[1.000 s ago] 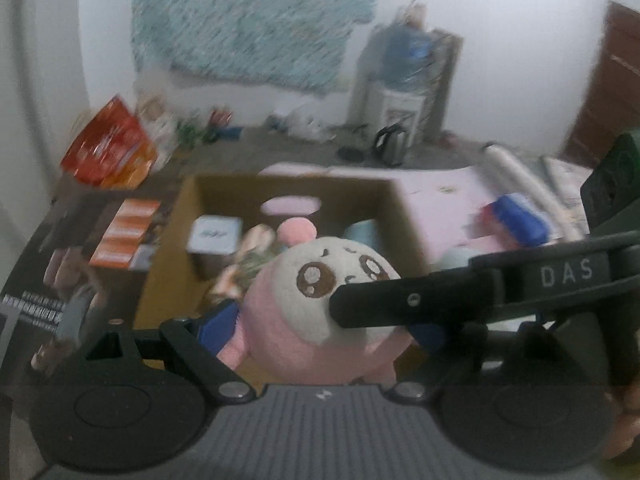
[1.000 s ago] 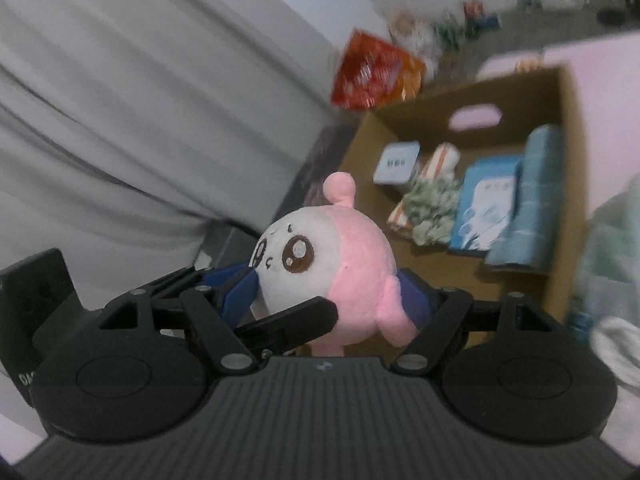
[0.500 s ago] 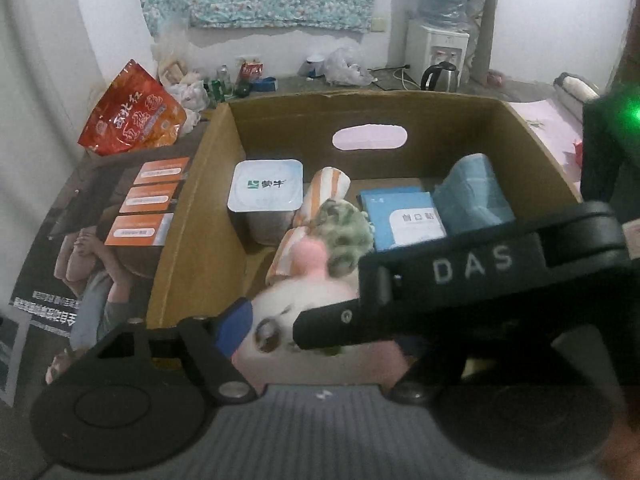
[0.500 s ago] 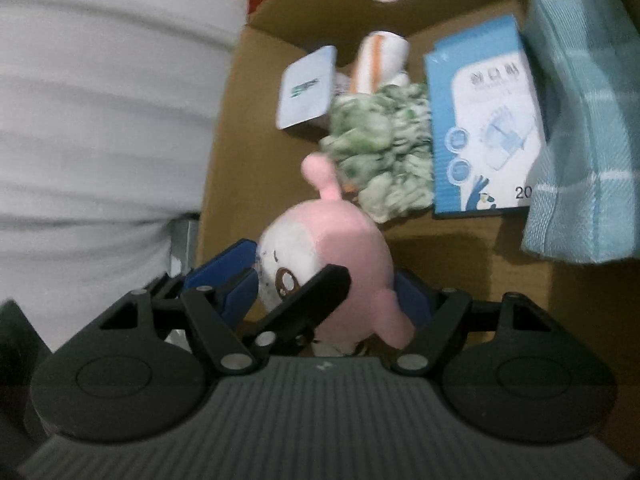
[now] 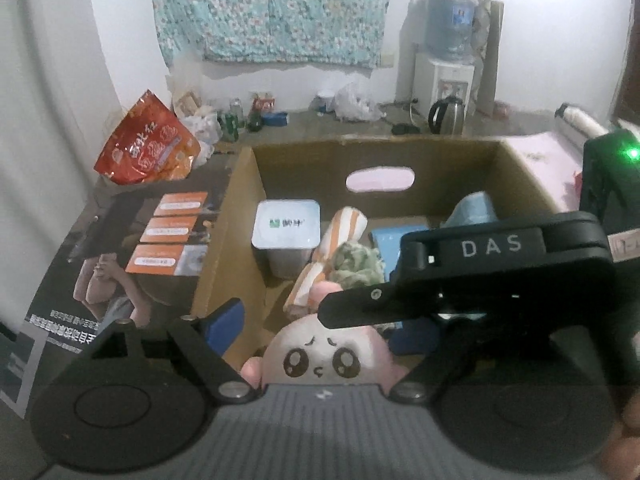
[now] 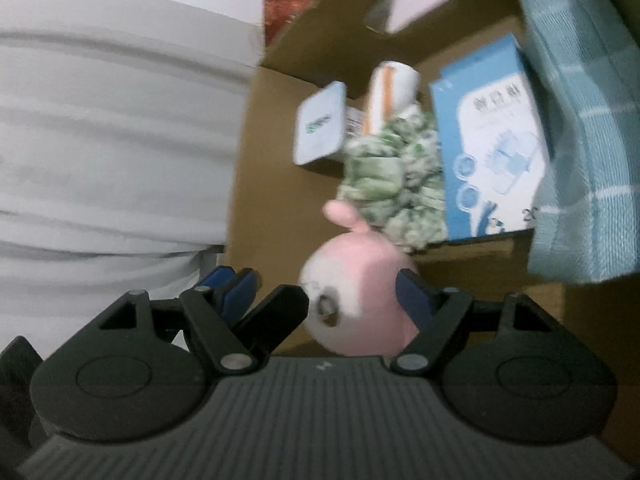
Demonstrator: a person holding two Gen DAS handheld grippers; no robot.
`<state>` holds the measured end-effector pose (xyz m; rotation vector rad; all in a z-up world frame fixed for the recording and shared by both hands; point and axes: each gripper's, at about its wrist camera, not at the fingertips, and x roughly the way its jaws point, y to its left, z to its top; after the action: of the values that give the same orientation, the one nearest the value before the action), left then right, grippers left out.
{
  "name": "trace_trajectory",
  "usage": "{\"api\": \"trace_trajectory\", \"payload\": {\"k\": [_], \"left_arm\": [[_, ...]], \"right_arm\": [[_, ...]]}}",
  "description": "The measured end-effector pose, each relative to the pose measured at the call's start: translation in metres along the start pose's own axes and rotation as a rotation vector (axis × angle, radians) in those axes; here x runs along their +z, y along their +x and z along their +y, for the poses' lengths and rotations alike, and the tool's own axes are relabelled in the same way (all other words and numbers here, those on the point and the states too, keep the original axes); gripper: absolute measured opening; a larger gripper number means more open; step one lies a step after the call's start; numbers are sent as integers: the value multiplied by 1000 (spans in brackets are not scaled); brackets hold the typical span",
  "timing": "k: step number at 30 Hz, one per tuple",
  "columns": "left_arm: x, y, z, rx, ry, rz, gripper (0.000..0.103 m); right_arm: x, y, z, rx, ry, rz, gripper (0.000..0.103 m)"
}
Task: Organize soft objects
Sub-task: 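Open the right tool to drop the plush doll into the box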
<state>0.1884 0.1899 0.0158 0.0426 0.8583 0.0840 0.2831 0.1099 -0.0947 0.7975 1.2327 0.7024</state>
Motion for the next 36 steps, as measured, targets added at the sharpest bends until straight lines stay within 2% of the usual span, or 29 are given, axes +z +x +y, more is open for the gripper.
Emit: {"api": "trace_trajectory", "payload": {"k": [4,7,14,17,20,25,29,36], "left_arm": [[1,-20,6,-17,-36,-15,87],[-2,-28,12,-23,-71,-6,89],[-17,-33,32,32,-140,37,90],[-23,-38,39,46,-175,29,90],[-26,-42,41,46,-192,32,90],[-29,-55,33,39,-192,10,90],[-27,-70,17,5,-169,-29,90],[-18,-105,-27,-87,-103,-111,92]], "right_arm": [[-8,-13,15,33,-18,-17,78],[-10,-15,19,11,-7,-29,78],[-7,2,-8,-38,148,-64,78],[-9,14,-18,-68,199,-31,78],[-10,22,-23,-50,237,-12,79],[-10,14,-18,-51,207,-34,78],[-13,-8,-3,-22,136,-68,78],[-28,-84,27,97,-16,-140,78]]}}
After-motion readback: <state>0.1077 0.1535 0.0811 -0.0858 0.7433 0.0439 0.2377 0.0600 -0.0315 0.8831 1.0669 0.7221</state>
